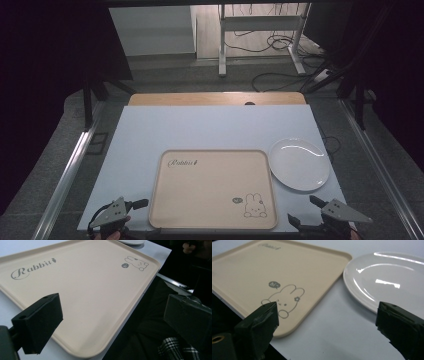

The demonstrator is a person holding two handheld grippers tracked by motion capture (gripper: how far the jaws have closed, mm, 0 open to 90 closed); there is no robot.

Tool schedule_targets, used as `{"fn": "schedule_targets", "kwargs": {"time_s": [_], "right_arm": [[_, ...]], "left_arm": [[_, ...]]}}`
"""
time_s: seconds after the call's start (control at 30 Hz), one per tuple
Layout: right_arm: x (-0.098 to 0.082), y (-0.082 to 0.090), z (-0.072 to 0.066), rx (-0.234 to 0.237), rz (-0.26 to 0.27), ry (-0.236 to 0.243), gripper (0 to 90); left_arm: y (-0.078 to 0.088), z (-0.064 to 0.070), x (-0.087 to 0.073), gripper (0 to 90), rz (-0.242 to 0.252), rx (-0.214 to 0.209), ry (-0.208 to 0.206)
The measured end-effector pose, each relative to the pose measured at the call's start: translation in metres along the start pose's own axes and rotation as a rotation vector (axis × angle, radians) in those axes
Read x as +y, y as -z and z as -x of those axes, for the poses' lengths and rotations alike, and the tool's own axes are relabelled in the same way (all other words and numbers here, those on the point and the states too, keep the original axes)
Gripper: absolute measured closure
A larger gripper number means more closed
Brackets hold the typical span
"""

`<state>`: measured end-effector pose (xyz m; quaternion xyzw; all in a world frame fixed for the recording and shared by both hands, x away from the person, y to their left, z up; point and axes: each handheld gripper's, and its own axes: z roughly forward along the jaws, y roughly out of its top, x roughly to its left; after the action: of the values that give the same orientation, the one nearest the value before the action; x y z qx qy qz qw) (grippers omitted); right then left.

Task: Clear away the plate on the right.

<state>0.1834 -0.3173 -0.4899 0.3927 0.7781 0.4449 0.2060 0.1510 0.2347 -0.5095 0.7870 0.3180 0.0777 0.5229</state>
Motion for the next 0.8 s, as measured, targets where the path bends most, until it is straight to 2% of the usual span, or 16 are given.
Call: {"fn": "schedule_targets", "kwargs": {"time_s": [0.13, 0.27, 0.47, 0.8], "right_arm": [[0.001, 0.000, -0.001, -0.001, 0.034, 0.017, 0.7], [0.001, -0.002, -0.003, -0.012, 0.036, 0.039, 0.0], [0.000, -0.008, -0.006, -0.015, 0.003, 0.063, 0.0], [-0.001, -0.015, -0.014, -0.035, -0.046, 0.142, 0.0]], "left_arm": [[0.002, 0.000, -0.001, 1.5, 0.013, 0.003, 0.005], [0.003, -0.001, -0.002, 1.4, 0.029, 0.005, 0.016], [0.004, -0.001, -0.002, 1.4, 0.040, 0.014, 0.017], [0.005, 0.000, -0.002, 1.4, 0.044, 0.020, 0.014]]}}
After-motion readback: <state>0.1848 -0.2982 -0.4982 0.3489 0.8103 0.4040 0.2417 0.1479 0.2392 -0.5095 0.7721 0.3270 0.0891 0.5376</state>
